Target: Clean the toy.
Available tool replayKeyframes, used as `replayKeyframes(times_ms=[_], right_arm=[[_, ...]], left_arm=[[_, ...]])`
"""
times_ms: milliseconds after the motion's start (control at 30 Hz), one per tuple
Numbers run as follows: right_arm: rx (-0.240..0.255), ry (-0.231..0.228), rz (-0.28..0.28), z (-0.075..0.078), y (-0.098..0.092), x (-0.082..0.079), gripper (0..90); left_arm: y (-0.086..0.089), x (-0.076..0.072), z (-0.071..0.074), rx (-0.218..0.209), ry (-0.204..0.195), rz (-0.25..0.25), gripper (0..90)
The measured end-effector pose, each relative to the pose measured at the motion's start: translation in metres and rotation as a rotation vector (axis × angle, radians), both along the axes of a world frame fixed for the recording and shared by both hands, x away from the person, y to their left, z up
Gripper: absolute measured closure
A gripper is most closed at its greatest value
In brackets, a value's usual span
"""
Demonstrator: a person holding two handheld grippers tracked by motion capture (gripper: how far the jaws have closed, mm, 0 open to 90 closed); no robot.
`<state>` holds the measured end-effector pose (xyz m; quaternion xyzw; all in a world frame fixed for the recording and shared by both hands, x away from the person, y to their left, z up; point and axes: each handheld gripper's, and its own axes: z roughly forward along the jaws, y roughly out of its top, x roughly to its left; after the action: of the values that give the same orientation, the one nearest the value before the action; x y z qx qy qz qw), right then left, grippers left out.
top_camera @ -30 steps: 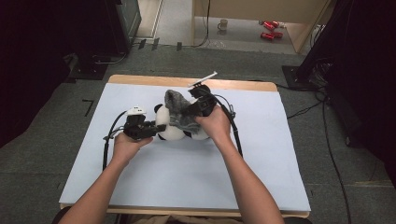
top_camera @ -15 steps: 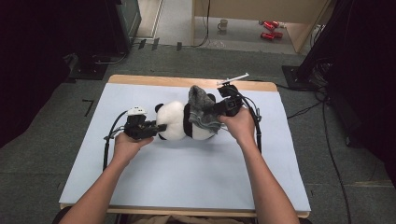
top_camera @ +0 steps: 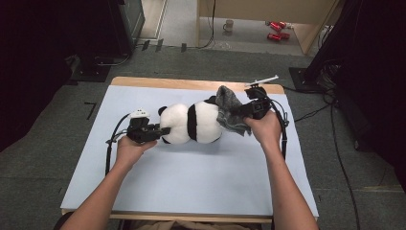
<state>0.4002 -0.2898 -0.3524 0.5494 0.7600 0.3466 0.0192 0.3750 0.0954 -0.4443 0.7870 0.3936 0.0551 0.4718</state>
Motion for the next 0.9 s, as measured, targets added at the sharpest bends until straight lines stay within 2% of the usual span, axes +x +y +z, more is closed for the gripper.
replayKeyframes(times_ms=[67, 167, 333, 433, 533, 667, 800, 900], right_arm=[[0.028, -0.022, -0.001, 0.01, -0.002, -0.002, 77.3], [0.064, -0.058, 0.033, 0.026, 0.008, -0.004, 77.3], [0.126, -0.092, 0.126, 0.047, 0.047, -0.004, 77.3], [0.142, -0.094, 0.182, 0.051, 0.075, 0.0, 77.3], [0.142, -0.078, 0.222, 0.046, 0.103, 0.007, 77.3], [0.131, -0.043, 0.259, 0.03, 0.136, 0.017, 77.3], [0.135, -0.013, 0.273, 0.014, 0.161, 0.025, 77.3], [0.102, 0.016, 0.286, 0.001, 0.175, 0.028, 77.3]], left_arm=[[0.0, 0.0, 0.0, -0.004, 0.002, 0.001, 64.9], [-0.001, 0.0, 0.001, -0.008, 0.003, 0.004, 65.0], [-0.002, -0.001, 0.003, -0.013, 0.003, 0.007, 65.1], [-0.002, -0.001, 0.003, -0.012, 0.0, 0.002, 65.0], [-0.002, -0.001, 0.003, -0.009, -0.007, 0.0, 65.0], [-0.003, -0.001, 0.003, -0.005, -0.011, 0.001, 65.0], [-0.003, -0.002, 0.004, 0.004, -0.017, -0.005, 64.9], [-0.005, -0.003, 0.005, 0.014, -0.029, -0.007, 64.9]])
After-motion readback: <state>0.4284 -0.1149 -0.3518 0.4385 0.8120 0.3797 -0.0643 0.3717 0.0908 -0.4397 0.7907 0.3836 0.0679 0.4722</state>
